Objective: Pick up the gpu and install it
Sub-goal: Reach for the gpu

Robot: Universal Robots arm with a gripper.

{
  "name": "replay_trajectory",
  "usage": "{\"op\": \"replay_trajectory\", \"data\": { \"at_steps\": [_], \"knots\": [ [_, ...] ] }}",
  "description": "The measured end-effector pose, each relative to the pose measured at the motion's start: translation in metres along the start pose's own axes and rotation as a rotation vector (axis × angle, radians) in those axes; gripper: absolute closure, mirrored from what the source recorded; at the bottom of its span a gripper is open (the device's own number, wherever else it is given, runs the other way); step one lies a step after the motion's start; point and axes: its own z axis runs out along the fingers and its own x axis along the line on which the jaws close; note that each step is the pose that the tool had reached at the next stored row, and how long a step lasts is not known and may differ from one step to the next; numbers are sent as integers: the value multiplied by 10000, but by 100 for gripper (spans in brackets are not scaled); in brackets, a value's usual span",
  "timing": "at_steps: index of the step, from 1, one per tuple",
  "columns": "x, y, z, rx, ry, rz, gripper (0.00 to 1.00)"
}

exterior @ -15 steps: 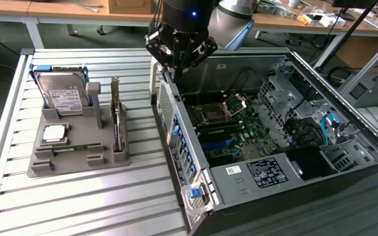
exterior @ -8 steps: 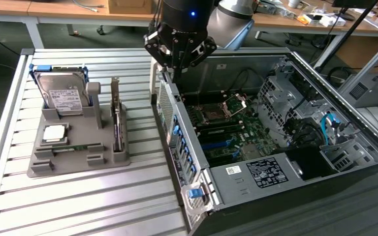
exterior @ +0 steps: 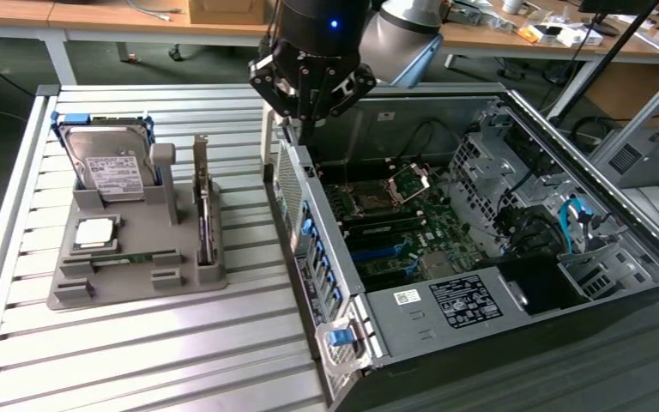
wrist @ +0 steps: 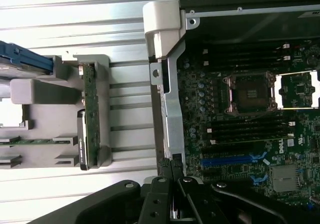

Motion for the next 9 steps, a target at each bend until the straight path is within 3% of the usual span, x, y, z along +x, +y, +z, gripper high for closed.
{"op": "replay_trajectory", "data": {
  "at_steps": [9],
  "knots": [
    [23, -2, -1, 0, 1, 0, 87]
  ]
}}
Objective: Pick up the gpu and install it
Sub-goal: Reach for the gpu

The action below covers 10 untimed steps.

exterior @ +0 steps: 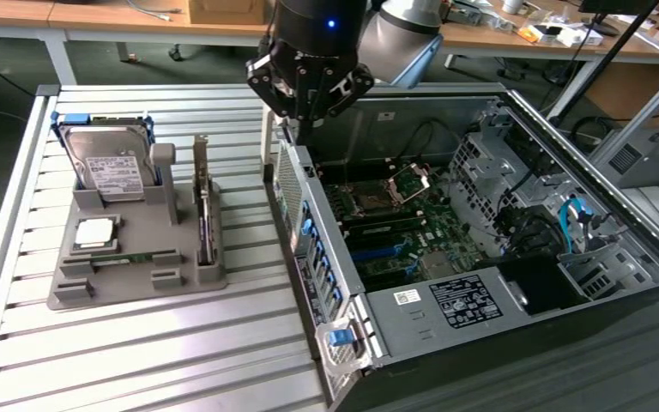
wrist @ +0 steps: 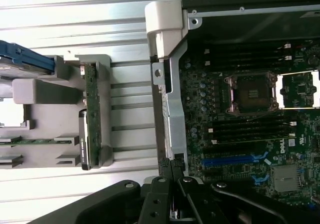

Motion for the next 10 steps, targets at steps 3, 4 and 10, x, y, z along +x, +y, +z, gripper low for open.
{"op": "replay_trajectory", "data": {
  "at_steps": [3, 4, 10],
  "knots": [
    [7, -1, 0, 0, -1, 0, 87],
    [9, -1, 0, 0, 0, 0, 87],
    [23, -2, -1, 0, 0, 0, 87]
  ]
}}
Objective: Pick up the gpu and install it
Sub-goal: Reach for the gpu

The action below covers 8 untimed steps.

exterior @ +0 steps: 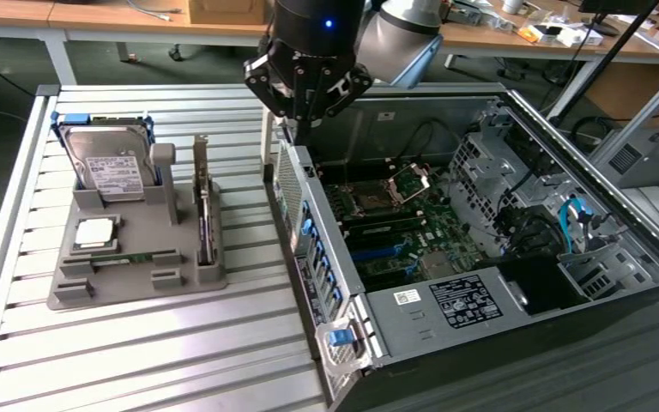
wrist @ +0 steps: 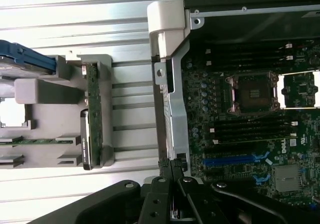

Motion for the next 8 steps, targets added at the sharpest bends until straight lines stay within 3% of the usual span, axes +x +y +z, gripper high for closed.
{"op": "replay_trajectory", "data": {
  "at_steps": [8],
  "knots": [
    [19, -1, 0, 0, 0, 0, 87]
  ]
}}
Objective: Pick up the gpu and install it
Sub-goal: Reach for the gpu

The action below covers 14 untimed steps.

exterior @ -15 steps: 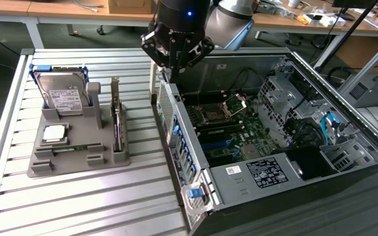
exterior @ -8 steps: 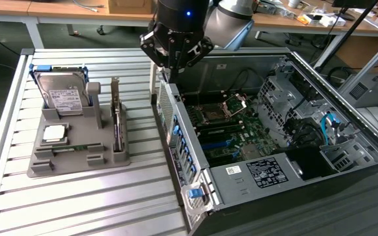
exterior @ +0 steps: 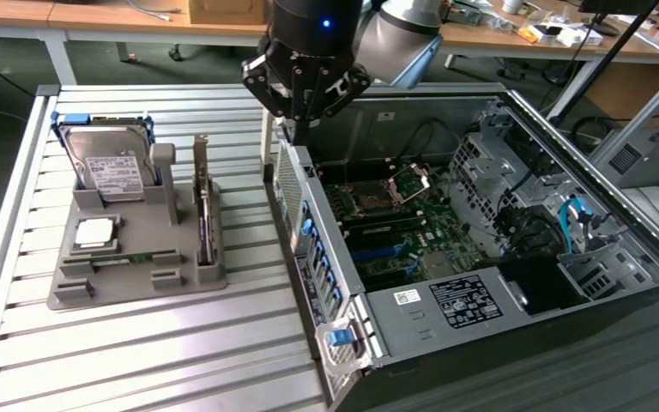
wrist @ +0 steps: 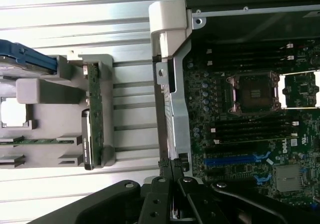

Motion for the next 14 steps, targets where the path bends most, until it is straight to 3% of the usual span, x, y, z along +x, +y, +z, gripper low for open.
{"op": "replay_trajectory", "data": {
  "at_steps": [14],
  "knots": [
    [44, -3, -1, 0, 0, 0, 87]
  ]
}}
